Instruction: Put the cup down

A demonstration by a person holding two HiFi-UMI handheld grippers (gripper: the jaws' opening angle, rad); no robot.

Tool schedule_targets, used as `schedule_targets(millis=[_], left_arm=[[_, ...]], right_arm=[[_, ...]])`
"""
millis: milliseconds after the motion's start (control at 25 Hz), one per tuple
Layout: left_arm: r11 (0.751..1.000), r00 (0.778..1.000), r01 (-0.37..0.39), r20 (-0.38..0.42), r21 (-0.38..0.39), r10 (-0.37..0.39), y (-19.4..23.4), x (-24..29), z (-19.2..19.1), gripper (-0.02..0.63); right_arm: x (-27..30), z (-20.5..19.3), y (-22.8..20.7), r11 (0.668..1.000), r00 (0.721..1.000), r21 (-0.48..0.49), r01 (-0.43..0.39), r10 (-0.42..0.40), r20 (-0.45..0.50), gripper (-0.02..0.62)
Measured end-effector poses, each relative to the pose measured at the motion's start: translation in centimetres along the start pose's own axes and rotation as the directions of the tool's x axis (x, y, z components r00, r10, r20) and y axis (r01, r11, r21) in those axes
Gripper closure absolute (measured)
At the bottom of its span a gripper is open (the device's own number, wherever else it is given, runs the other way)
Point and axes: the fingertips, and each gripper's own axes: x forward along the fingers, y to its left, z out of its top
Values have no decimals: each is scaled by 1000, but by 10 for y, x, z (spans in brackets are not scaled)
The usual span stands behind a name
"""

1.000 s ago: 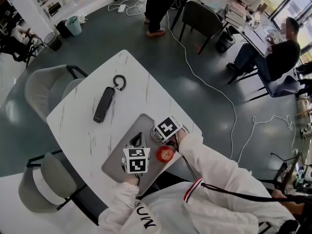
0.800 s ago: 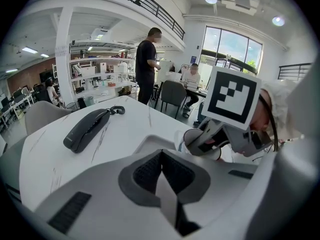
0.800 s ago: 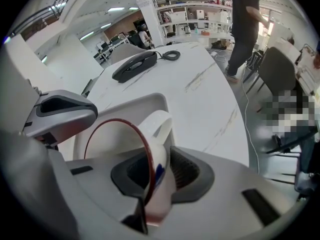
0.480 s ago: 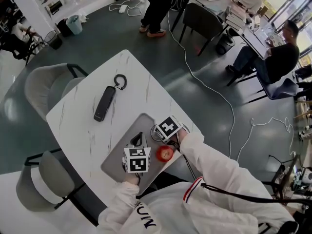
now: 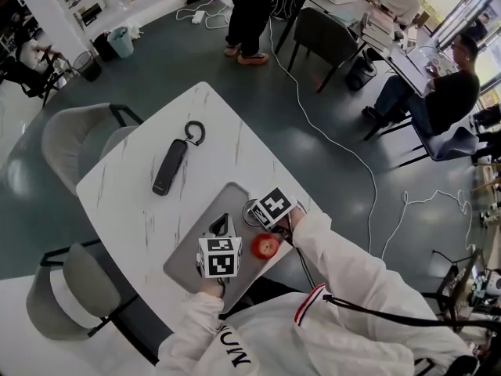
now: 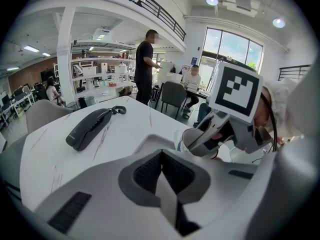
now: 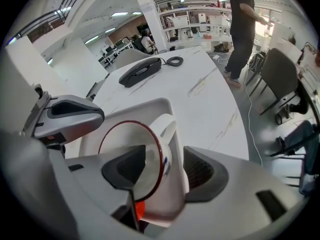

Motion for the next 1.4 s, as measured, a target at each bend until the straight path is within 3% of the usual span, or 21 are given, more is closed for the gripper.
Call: schedule_targets(millis=[400, 680, 920, 1400], left_arm=[[999, 1000, -10, 4, 34, 10, 1, -14, 3, 595], [996, 999, -21, 32, 85, 18, 2, -36, 11, 595], [994, 997, -19, 72, 112, 11, -2, -60, 16, 595], [991, 989, -2, 147, 137, -18, -11, -125, 1, 595]], right_arm=[[-37, 11, 4, 999, 995, -8, 44, -43, 94, 376], [-67, 12, 11, 990, 974, -28, 135, -127, 189, 376], [-93, 9, 31, 992, 950, 33, 123, -127, 284, 376], [-125, -9, 113, 996, 900, 65, 60, -82, 427, 379]])
